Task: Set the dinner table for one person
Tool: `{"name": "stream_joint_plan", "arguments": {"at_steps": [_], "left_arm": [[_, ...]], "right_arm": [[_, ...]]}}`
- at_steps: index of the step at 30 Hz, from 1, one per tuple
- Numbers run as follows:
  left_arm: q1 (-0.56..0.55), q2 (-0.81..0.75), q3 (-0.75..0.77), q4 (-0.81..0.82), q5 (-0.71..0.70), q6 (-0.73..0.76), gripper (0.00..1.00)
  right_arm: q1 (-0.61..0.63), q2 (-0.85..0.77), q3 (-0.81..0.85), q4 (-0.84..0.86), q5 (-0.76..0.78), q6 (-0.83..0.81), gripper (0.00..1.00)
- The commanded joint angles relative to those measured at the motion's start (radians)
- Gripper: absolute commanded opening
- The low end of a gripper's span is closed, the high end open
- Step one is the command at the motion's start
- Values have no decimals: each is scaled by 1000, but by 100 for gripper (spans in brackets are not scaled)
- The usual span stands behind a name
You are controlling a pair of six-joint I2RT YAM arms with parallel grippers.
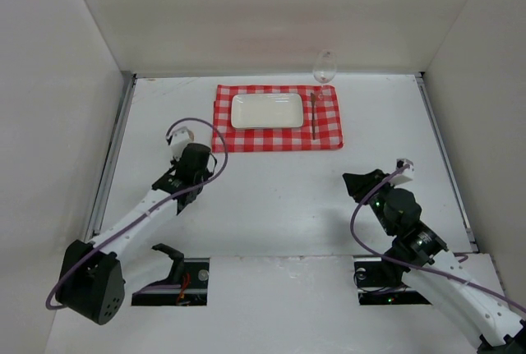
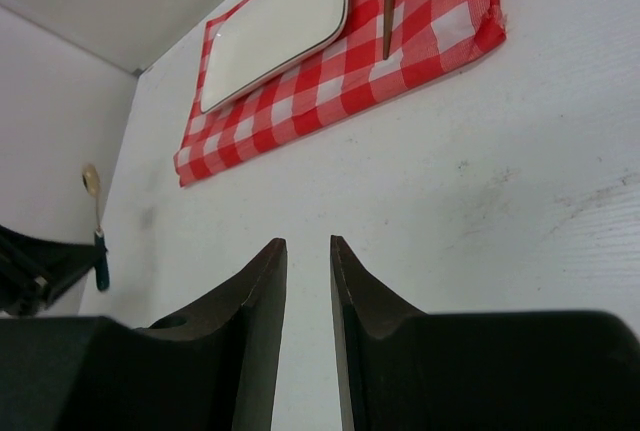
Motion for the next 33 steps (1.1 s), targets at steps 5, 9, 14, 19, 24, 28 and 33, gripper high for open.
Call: {"name": "stream_joint_plan", "arguments": {"at_steps": [5, 9, 14, 19, 24, 28, 33], "left_arm": [[4, 242, 268, 336, 203, 291, 2], [53, 384, 380, 393, 335, 334, 2], [136, 553, 503, 415, 459, 370, 2], [179, 676, 589, 403, 521, 379, 2], [172, 757, 639, 409, 512, 368, 3], [169, 802, 662, 403, 475, 350, 3], [170, 832, 667, 401, 420, 339, 3]], "right_arm": [[10, -6, -6, 54, 3, -9, 30], [11, -15, -7, 51, 5, -9, 30], [11, -19, -9, 49, 8, -7, 30], [11, -23, -10, 49, 10, -6, 30], [11, -12, -10, 53, 10, -6, 30], [11, -12, -10, 51, 10, -4, 30], [11, -7, -12, 53, 10, -4, 30]]}}
